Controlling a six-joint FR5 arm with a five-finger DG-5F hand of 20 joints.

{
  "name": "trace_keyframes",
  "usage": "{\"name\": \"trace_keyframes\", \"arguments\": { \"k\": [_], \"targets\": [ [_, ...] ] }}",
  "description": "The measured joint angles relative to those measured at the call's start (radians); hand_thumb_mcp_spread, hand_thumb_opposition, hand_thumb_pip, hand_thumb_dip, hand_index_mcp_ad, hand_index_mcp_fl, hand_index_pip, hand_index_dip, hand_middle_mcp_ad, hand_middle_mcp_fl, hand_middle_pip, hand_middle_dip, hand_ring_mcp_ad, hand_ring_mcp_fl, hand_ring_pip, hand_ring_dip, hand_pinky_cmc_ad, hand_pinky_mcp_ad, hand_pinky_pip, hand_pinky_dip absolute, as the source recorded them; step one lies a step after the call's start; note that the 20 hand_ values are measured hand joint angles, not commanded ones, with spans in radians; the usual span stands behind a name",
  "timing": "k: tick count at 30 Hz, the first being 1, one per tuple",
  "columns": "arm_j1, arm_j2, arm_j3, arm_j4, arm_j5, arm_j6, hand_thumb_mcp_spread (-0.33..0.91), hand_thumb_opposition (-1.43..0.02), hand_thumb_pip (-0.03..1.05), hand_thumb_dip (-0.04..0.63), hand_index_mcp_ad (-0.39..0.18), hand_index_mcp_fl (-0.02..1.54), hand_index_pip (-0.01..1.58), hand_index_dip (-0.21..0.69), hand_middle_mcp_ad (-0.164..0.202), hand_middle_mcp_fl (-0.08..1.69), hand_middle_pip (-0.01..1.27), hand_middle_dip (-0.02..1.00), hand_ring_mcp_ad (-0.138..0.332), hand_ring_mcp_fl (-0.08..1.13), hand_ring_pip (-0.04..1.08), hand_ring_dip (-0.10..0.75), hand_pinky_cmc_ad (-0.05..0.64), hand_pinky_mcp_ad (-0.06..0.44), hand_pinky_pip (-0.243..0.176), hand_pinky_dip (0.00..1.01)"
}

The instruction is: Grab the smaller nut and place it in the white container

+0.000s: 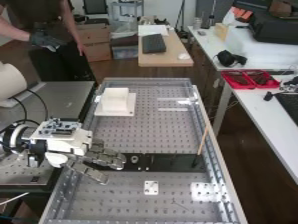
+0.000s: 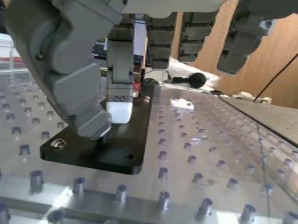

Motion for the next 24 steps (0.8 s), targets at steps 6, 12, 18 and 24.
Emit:
{"name": "trace_keyframes", "arguments": {
  "k": [6, 12, 18, 24],
  "targets": [
    [0.013, 0.031, 0.006, -0.025, -0.006, -0.003, 0.40, -0.85, 0.74, 0.220, -0.120, 0.19, 1.55, 0.234, 0.075, 0.06, 0.12, 0.22, 0.094, 0.00, 0.09, 0.099, 0.312, 0.278, -0.010, 0.18],
    [0.044, 0.092, 0.021, -0.098, -0.013, -0.010, 0.40, -0.85, 0.74, 0.220, -0.119, 0.19, 1.55, 0.234, 0.075, 0.06, 0.12, 0.22, 0.093, 0.00, 0.09, 0.099, 0.312, 0.278, 0.003, 0.18],
    [0.104, 0.144, 0.039, -0.170, -0.025, -0.016, 0.40, -0.85, 0.72, 0.222, -0.119, 0.21, 1.54, 0.234, 0.073, 0.06, 0.12, 0.22, 0.091, 0.00, 0.09, 0.099, 0.312, 0.278, 0.003, 0.18],
    [0.189, 0.163, 0.058, -0.217, -0.059, -0.018, 0.40, -0.85, 0.70, 0.218, -0.119, 0.23, 1.54, 0.237, 0.073, 0.05, 0.12, 0.22, 0.091, 0.00, 0.09, 0.099, 0.312, 0.278, 0.003, 0.18]
  ]
}}
